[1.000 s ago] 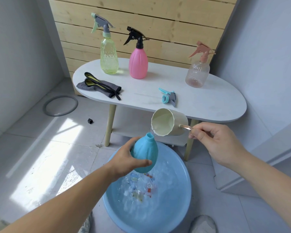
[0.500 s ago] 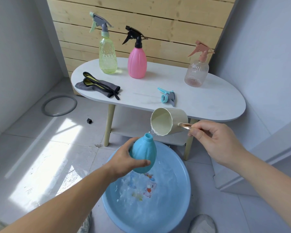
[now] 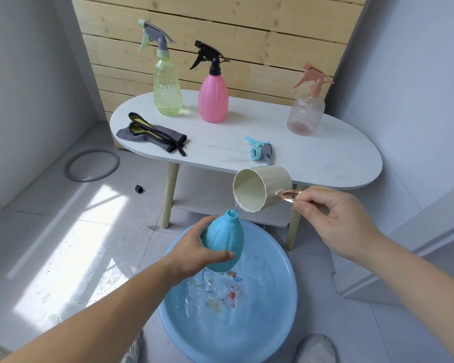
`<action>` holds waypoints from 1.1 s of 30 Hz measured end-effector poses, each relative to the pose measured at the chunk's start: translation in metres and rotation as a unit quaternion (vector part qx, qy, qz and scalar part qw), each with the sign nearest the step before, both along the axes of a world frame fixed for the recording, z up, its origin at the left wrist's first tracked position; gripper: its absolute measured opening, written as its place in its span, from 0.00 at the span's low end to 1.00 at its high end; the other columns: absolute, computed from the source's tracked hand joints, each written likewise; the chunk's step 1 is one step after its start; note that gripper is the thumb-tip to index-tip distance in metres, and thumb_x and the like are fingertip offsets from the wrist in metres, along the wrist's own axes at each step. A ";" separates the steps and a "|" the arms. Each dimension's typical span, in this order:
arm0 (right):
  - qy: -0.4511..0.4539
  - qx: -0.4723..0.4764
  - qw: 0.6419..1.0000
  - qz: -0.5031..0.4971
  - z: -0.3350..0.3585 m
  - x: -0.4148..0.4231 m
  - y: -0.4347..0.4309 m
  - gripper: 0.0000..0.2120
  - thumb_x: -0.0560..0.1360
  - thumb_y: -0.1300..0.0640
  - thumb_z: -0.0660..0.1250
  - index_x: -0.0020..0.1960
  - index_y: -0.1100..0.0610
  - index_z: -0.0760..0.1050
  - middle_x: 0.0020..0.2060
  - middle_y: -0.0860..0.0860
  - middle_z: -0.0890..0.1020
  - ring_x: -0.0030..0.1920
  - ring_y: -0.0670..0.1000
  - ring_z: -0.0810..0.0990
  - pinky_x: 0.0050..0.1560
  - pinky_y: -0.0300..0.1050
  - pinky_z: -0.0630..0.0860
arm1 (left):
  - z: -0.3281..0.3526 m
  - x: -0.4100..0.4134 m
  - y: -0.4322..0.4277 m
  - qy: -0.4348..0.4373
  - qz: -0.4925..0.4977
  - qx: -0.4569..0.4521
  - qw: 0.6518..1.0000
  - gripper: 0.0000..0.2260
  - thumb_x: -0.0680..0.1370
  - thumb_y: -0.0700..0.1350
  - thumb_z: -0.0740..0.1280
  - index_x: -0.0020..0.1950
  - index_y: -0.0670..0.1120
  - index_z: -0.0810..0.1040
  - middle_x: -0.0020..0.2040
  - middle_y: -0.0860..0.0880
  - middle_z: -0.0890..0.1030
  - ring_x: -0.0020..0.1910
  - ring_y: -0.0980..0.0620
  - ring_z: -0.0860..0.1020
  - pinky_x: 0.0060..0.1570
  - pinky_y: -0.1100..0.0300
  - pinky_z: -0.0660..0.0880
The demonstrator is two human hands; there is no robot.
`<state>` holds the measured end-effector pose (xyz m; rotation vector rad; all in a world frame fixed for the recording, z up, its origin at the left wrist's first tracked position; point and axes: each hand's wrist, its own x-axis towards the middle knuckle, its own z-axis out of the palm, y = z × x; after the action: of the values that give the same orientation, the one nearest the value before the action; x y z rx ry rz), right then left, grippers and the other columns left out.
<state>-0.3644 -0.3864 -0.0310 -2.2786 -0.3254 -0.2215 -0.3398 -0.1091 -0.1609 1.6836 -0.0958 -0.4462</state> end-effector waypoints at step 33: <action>-0.121 -0.137 0.982 0.057 0.003 -0.001 0.004 0.08 0.77 0.53 0.66 0.44 0.55 0.80 0.41 0.45 0.80 0.47 0.51 0.78 0.51 0.44 0.73 | -0.002 -0.003 0.000 0.001 0.000 0.030 1.000 0.36 0.63 0.46 0.83 0.68 0.60 0.75 0.59 0.52 0.82 0.56 0.50 0.84 0.53 0.54 0.84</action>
<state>-0.3654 -0.3828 -0.0282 -2.4965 -0.6451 -0.4190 -0.3427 -0.1087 -0.1627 1.7423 -0.0819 -0.4559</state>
